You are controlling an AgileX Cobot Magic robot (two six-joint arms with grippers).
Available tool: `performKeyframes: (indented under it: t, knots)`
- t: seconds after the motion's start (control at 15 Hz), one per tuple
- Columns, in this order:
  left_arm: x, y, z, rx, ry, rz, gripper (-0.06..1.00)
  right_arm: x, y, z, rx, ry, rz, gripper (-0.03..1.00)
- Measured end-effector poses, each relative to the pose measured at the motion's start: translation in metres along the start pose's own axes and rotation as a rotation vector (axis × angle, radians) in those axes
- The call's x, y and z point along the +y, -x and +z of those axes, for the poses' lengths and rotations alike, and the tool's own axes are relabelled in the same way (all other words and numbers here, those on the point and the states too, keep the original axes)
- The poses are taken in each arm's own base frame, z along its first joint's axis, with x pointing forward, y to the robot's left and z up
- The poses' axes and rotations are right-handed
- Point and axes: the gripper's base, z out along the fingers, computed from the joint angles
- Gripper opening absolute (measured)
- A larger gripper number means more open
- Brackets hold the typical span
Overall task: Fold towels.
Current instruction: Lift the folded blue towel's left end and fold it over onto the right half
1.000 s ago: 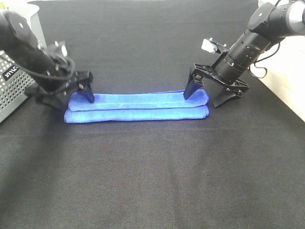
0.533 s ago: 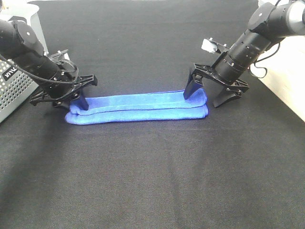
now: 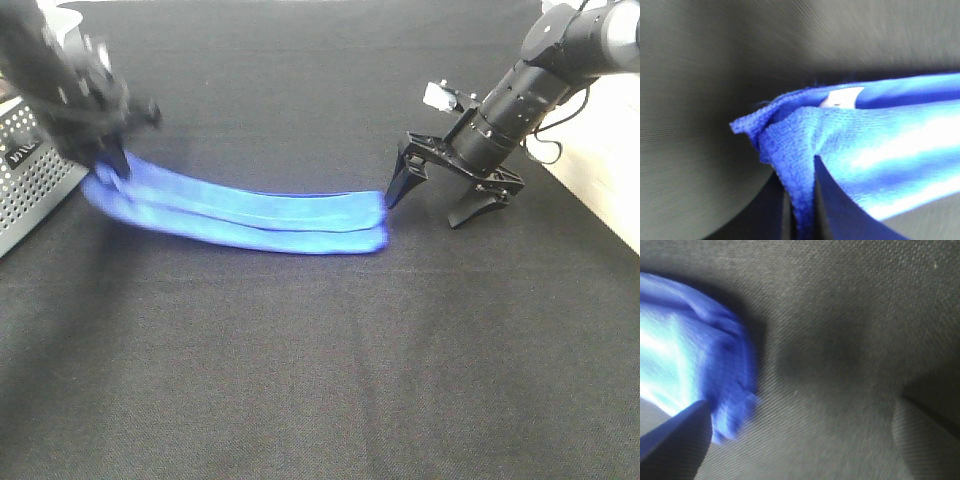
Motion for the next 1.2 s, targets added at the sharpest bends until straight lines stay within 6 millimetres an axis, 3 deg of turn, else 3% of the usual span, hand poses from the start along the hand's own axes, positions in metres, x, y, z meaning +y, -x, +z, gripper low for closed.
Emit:
performKeyframes:
  t: [0.13, 0.27, 0.33, 0.4, 0.6, 0.73, 0.87, 1.13, 1.2]
  knots:
    - [-0.026, 0.003, -0.020, 0.015, -0.012, 0.021, 0.06, 0.008, 0.002, -0.017, -0.029, 0.002, -0.002, 0.92]
    - [-0.066, -0.001, -0.027, 0.012, -0.075, 0.039, 0.06, 0.017, 0.002, -0.037, -0.052, 0.009, -0.019, 0.92]
    - [-0.066, -0.001, -0.027, 0.012, -0.075, 0.039, 0.06, 0.017, 0.002, -0.037, -0.052, 0.009, -0.019, 0.92]
    - [-0.098, -0.010, -0.025, 0.011, -0.140, 0.050, 0.06, 0.024, 0.001, -0.052, -0.068, 0.010, -0.030, 0.92]
    - [-0.150, -0.025, -0.006, -0.018, -0.240, 0.052, 0.06, 0.033, -0.001, -0.081, -0.106, -0.019, -0.039, 0.92]
    - [-0.175, -0.031, 0.024, -0.050, -0.288, 0.000, 0.06, 0.036, -0.004, -0.097, -0.120, -0.060, -0.040, 0.92]
    - [-0.190, -0.034, 0.036, -0.093, -0.331, -0.039, 0.19, 0.035, -0.007, -0.108, -0.121, -0.118, -0.045, 0.92]
    - [-0.211, -0.037, 0.038, -0.147, -0.428, -0.070, 0.69, 0.034, -0.008, -0.108, -0.107, -0.137, -0.041, 0.92]
    - [-0.212, -0.036, 0.037, -0.152, -0.432, -0.065, 0.74, 0.034, -0.008, -0.108, -0.107, -0.137, -0.041, 0.92]
